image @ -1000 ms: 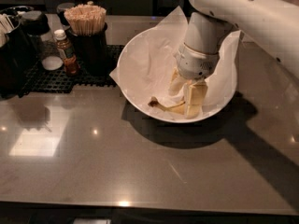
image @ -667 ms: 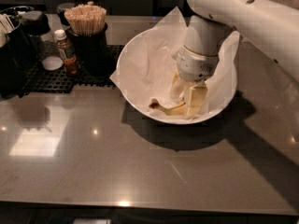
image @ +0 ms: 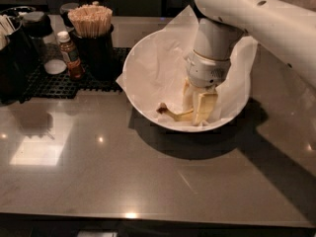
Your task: Pick banana from white bowl
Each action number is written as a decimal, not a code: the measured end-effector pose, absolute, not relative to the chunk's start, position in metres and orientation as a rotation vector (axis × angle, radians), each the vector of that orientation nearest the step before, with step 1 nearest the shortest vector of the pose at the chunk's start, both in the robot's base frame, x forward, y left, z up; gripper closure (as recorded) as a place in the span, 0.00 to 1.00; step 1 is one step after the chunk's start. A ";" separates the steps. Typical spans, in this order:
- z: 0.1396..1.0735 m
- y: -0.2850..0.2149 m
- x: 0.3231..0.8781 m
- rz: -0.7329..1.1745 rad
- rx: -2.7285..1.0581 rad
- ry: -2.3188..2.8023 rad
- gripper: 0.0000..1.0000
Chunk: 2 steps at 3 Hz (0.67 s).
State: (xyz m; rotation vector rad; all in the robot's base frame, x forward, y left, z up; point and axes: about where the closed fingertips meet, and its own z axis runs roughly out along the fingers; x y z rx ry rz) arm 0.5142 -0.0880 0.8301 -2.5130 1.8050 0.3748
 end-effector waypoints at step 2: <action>0.857 -0.083 0.514 0.259 -2.529 1.818 1.00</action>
Offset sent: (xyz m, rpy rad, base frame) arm -0.0189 -0.0031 0.0483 -0.1262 -0.0168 0.0164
